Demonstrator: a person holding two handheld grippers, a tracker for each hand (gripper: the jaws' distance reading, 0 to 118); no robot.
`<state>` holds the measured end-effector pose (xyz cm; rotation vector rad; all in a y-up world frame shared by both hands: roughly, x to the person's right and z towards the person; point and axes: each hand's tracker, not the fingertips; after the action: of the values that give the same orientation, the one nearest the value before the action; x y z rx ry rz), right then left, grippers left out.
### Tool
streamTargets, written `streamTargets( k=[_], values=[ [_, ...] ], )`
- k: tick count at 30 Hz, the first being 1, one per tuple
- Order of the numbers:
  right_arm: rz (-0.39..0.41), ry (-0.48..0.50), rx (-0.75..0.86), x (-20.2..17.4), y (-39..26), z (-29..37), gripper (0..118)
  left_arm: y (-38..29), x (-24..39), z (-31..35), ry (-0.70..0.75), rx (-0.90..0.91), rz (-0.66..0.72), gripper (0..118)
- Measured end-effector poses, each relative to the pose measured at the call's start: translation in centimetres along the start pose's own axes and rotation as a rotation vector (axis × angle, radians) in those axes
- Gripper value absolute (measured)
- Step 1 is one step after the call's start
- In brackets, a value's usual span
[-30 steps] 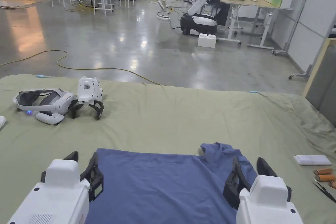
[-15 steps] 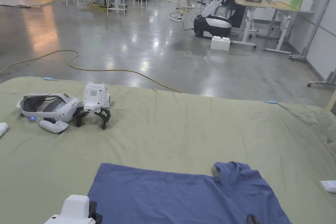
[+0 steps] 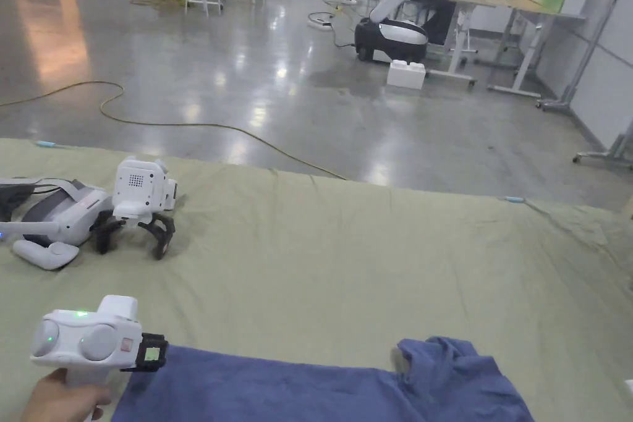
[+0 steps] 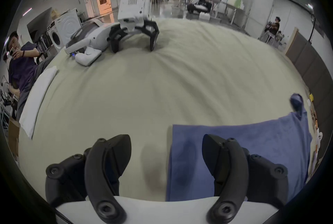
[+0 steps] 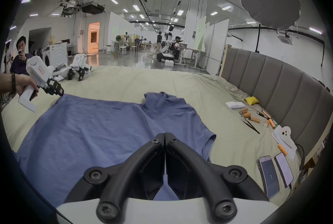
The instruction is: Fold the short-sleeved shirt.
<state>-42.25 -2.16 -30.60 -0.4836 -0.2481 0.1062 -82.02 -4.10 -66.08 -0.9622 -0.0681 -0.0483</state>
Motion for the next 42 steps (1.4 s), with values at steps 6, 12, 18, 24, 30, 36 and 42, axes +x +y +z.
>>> streamTargets(
  k=[6,12,18,24,30,36,42],
  values=[
    [0.001,-0.033,-0.065,0.8,-1.2,-1.1,0,-0.5,1.2,-1.7,0.011,-0.038,-0.069,83],
    [-0.013,-0.027,-0.125,3.3,1.2,-6.0,15,-0.2,1.7,0.4,-0.035,-0.021,-0.079,30],
    [-0.019,0.021,-0.233,8.0,7.5,-17.3,82,-0.3,0.8,2.4,-0.102,0.027,-0.084,0],
    [0.033,0.040,-0.414,10.7,10.6,-27.2,81,-0.8,0.4,4.7,-0.098,0.067,-0.088,0],
    [-0.056,0.075,-0.635,11.8,8.2,-31.6,67,-1.0,0.2,5.3,-0.092,0.091,-0.077,0],
    [-0.024,0.111,-0.584,10.4,7.8,-31.3,4,-0.7,0.4,5.1,-0.078,0.102,-0.098,0],
    [0.007,0.072,-0.482,10.3,9.0,-29.0,2,-0.7,0.5,6.2,-0.075,0.131,-0.078,0]
  ],
)
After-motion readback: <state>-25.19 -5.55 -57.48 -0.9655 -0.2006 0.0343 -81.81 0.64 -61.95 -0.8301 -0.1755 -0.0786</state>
